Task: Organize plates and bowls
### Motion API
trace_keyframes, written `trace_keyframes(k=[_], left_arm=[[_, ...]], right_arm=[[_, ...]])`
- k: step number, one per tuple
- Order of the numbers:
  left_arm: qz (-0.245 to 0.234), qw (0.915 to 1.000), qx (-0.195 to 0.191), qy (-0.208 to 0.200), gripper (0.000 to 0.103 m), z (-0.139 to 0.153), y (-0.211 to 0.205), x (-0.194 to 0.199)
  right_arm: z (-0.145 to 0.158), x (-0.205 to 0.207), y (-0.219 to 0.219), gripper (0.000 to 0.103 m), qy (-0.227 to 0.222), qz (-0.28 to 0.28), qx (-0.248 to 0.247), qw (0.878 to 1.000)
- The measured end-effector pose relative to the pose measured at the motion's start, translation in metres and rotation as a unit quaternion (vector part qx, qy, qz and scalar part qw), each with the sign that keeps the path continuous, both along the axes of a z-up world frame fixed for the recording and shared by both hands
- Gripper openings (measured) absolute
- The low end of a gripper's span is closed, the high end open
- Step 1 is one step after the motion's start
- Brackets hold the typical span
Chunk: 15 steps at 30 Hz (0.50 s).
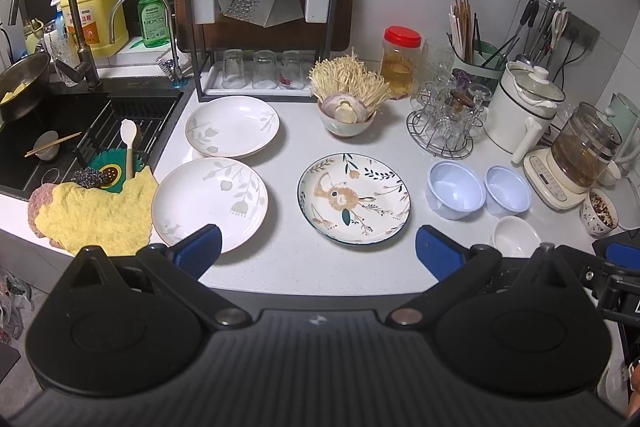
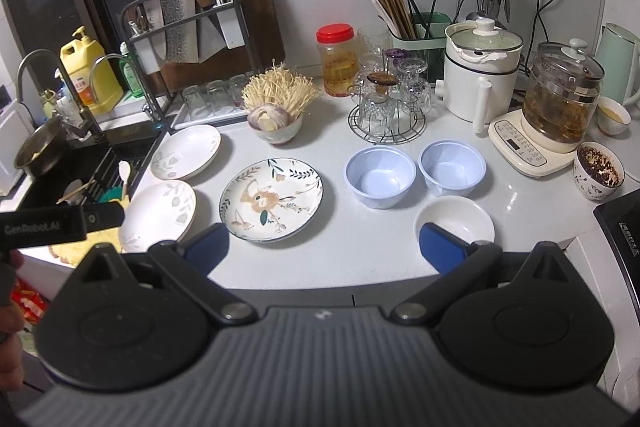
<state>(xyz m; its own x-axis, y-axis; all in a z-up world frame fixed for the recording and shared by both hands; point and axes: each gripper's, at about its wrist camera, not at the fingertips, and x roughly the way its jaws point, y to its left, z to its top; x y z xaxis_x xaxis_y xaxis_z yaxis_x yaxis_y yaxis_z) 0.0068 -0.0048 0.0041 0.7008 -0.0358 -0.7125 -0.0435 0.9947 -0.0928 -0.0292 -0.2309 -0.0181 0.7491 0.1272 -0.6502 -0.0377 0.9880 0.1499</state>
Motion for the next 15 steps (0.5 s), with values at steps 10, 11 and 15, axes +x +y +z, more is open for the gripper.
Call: trace_keyframes(k=[10, 11, 15], left_arm=[[0.0, 1.0, -0.002, 0.0, 0.103, 0.0011, -0.0014, 0.0051], [-0.001, 1.0, -0.001, -0.001, 0.103, 0.0016, -0.0011, 0.0057], [0.001, 1.0, 0.0, -0.001, 0.103, 0.0027, 0.0, 0.0096]], right_arm=[[0.0005, 0.0025, -0.0028, 0.103, -0.001, -0.002, 0.002, 1.0], [0.0006, 0.0029, -0.003, 0.103, -0.001, -0.001, 0.003, 1.0], [0.0015, 0.0045, -0.0029, 0.103, -0.001, 0.001, 0.001, 1.0]])
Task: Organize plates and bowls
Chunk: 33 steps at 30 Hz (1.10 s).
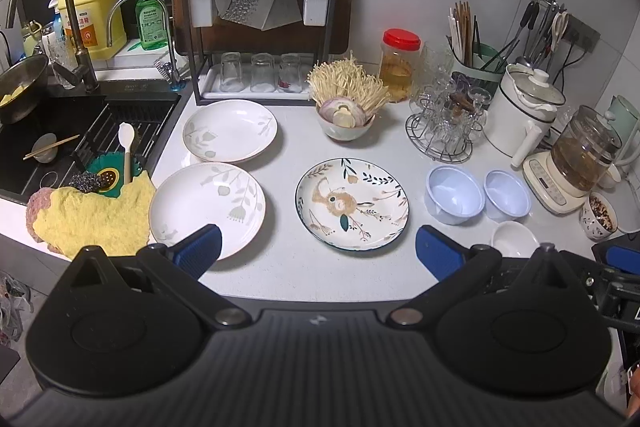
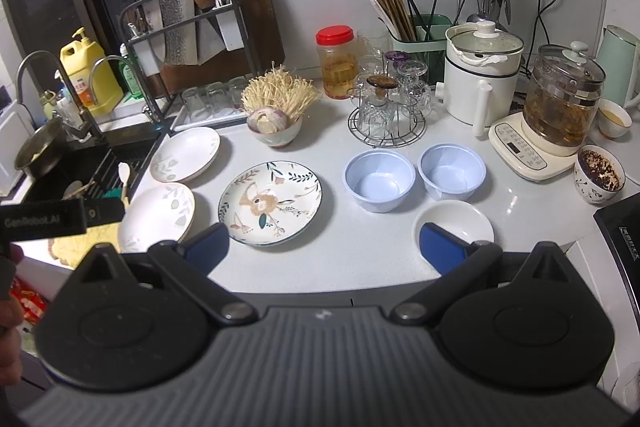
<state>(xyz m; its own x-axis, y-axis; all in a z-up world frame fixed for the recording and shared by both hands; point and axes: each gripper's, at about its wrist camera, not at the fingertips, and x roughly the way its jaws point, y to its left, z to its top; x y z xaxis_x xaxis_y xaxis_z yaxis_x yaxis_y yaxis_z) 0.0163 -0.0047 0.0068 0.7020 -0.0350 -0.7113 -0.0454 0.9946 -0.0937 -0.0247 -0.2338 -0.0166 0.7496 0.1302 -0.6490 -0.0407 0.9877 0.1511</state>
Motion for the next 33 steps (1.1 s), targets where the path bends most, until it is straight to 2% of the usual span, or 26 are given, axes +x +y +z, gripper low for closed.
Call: trace_keyframes(k=[17, 25, 33], left_arm=[[-0.003, 1.0, -0.002, -0.004, 0.103, 0.0, 0.004, 0.012], [0.011, 0.9999, -0.004, -0.002, 0.103, -0.002, 0.008, 0.018], [0.01, 0.9997, 0.015, -0.018, 0.103, -0.002, -0.002, 0.022]], right_arm=[[0.0, 0.005, 0.003, 0.103, -0.004, -0.003, 0.009, 1.0], [0.004, 0.003, 0.001, 0.103, -0.033, -0.007, 0.02, 0.999], [-0.004, 0.01, -0.007, 0.103, -0.033, -0.013, 0.039, 0.999]])
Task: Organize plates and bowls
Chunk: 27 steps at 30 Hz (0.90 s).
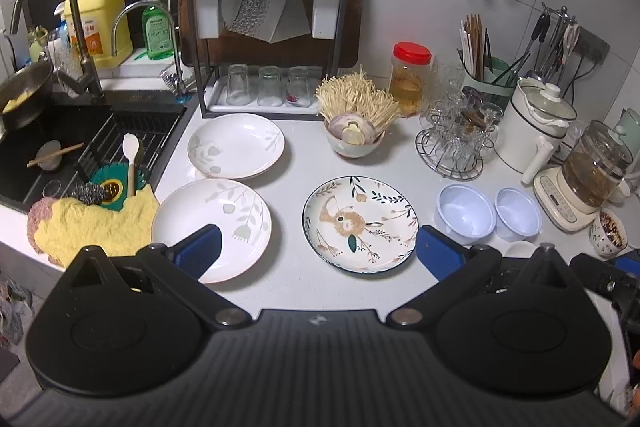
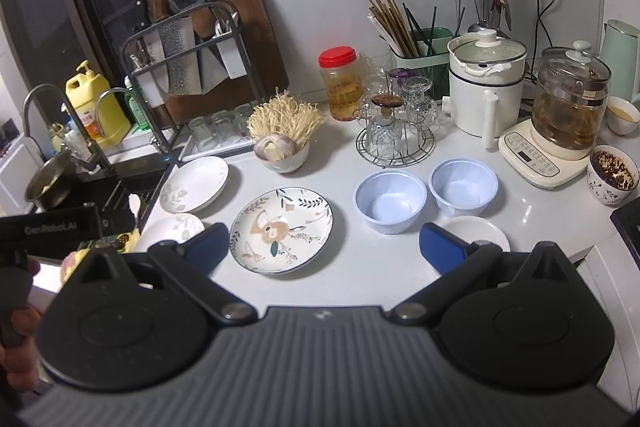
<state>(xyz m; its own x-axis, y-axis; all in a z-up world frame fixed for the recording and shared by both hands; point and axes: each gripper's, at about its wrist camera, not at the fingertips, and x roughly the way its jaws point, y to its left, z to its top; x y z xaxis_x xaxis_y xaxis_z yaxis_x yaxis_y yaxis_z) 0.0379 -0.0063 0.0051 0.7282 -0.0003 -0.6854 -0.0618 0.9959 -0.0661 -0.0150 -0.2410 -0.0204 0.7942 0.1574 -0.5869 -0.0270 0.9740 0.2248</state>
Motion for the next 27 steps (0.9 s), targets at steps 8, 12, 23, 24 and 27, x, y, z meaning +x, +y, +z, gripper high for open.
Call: trace_keyframes(k=[8, 12, 23, 24, 27], left_arm=[[0.004, 0.9996, 0.015, -0.022, 0.103, -0.002, -0.017, -0.002], [0.007, 0.9985, 0.036, -0.04, 0.103, -0.004, -0.026, -0.008], [0.042, 0.9986, -0.005, -0.033, 0.103, -0.017, -0.036, -0.02], [0.045, 0.9984, -0.006, -0.033, 0.103, -0.018, -0.036, -0.021], [0.051, 0.9983, -0.007, -0.027, 0.103, -0.021, -0.035, -0.022]], right_arm=[[0.0, -0.001, -0.016, 0.103, -0.03, -0.016, 0.002, 0.999], [-0.002, -0.001, -0.022, 0.103, -0.04, -0.012, 0.001, 0.999], [-0.01, -0.003, -0.044, 0.103, -0.059, 0.007, 0.006, 0.998], [-0.012, -0.003, -0.044, 0.103, -0.058, 0.011, 0.007, 0.998], [-0.018, -0.004, -0.042, 0.103, -0.062, 0.019, 0.015, 0.998]])
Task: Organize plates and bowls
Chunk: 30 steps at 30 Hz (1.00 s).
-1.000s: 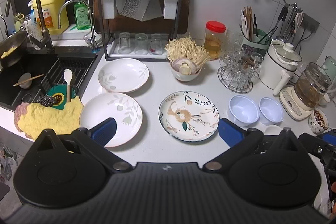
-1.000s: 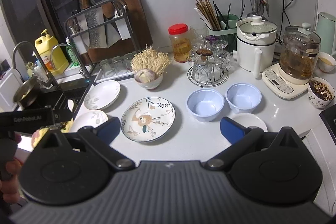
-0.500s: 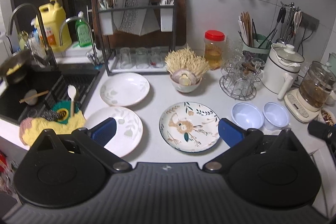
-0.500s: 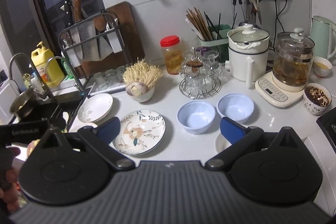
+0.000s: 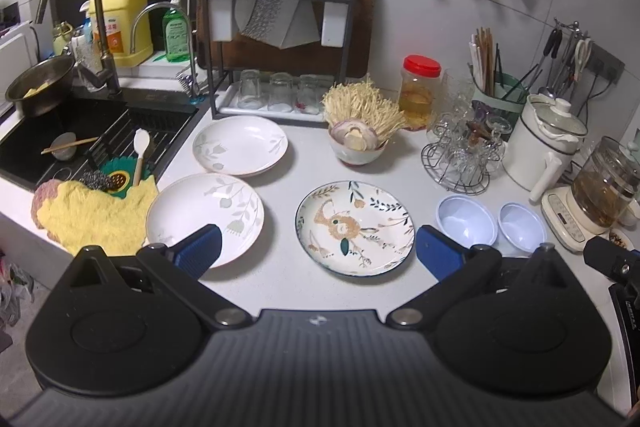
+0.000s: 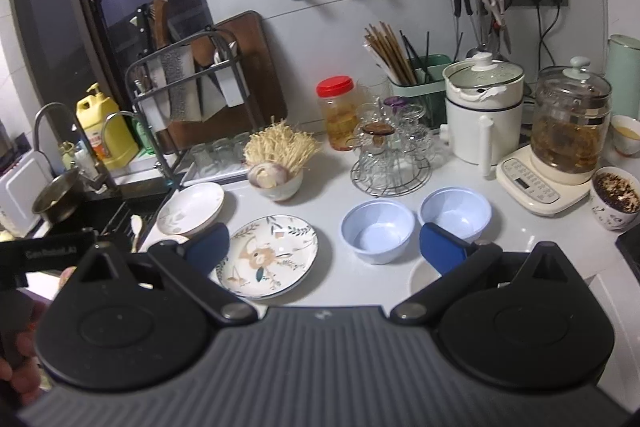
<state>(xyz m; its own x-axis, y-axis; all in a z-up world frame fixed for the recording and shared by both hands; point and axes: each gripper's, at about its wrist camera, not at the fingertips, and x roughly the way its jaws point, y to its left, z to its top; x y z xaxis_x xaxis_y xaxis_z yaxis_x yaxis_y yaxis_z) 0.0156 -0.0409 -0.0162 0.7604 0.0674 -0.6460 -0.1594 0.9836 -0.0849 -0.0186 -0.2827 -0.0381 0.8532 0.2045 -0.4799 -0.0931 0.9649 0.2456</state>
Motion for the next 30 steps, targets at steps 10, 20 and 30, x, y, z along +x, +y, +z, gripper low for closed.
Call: trace_keyframes(k=[10, 20, 30], left_arm=[[-0.001, 1.0, 0.007, 0.005, 0.103, -0.009, 0.024, 0.009], [-0.042, 0.9986, 0.005, 0.031, 0.103, -0.039, 0.091, 0.043], [-0.075, 0.9946, -0.039, 0.061, 0.103, -0.078, 0.194, 0.1]], right_arm=[[-0.011, 0.007, 0.026, 0.103, -0.008, 0.018, -0.009, 1.0], [-0.033, 0.041, 0.081, 0.103, 0.035, 0.037, 0.019, 0.999], [-0.071, 0.091, 0.147, 0.083, 0.113, 0.04, 0.064, 0.991]])
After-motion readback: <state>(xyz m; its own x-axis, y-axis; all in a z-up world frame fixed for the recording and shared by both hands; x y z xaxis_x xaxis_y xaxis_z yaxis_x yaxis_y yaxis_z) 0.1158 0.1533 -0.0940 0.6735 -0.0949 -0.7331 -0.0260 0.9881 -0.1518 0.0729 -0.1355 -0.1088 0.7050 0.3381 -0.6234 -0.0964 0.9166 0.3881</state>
